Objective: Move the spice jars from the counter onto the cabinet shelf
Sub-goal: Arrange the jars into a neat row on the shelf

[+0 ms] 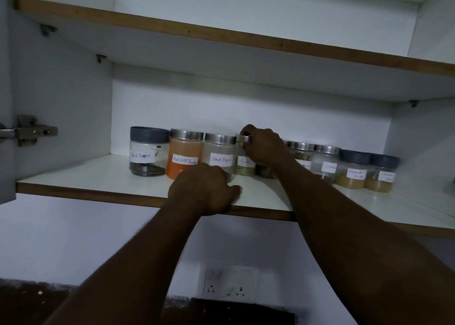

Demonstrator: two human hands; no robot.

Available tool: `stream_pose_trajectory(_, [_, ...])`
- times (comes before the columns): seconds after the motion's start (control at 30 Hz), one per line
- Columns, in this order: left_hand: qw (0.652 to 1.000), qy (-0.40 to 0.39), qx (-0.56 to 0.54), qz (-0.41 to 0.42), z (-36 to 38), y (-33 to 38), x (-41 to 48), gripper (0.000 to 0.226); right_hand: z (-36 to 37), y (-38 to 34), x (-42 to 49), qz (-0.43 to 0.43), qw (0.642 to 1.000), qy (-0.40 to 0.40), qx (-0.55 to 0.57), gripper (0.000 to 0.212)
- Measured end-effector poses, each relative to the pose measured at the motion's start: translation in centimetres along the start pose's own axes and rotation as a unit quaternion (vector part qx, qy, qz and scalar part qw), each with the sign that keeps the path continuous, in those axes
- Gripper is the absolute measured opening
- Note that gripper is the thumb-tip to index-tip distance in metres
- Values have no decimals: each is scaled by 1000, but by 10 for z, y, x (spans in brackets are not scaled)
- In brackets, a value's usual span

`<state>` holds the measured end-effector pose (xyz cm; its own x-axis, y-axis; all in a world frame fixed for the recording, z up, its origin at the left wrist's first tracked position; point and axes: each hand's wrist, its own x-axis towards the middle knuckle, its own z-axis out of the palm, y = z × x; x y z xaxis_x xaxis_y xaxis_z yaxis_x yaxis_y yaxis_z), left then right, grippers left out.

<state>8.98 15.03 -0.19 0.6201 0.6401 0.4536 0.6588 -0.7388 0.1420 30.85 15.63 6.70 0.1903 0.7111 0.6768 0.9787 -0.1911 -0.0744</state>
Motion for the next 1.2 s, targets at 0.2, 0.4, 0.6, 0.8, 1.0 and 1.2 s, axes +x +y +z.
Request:
stream_pose_trajectory(0.2, [1000, -1, 1, -6, -2, 2, 0, 66, -5, -5, -12, 10, 998, 33, 59, 52])
stream_pose_trajectory(0.4, [1000, -1, 11, 6, -5, 2, -8, 64, -32, -40, -26, -14, 983, 110, 147, 36])
stream_pose_trajectory(0.6, [999, 26, 13, -40, -11, -32, -25, 52, -31, -73, -41, -85, 993, 39, 76, 37])
stream_pose_trajectory(0.8, [997, 41, 34, -54, -16, -53, -30, 49, -15, -76, -36, -71, 993, 44, 85, 39])
stream_pose_trajectory(1.0, [997, 55, 32, -46, -14, -54, -31, 47, -2, -74, -21, -42, 996, 26, 77, 33])
stream_pose_trajectory(1.2, [997, 57, 27, -42, -13, -54, -30, 47, 9, -71, -7, -28, 997, 5, 71, 34])
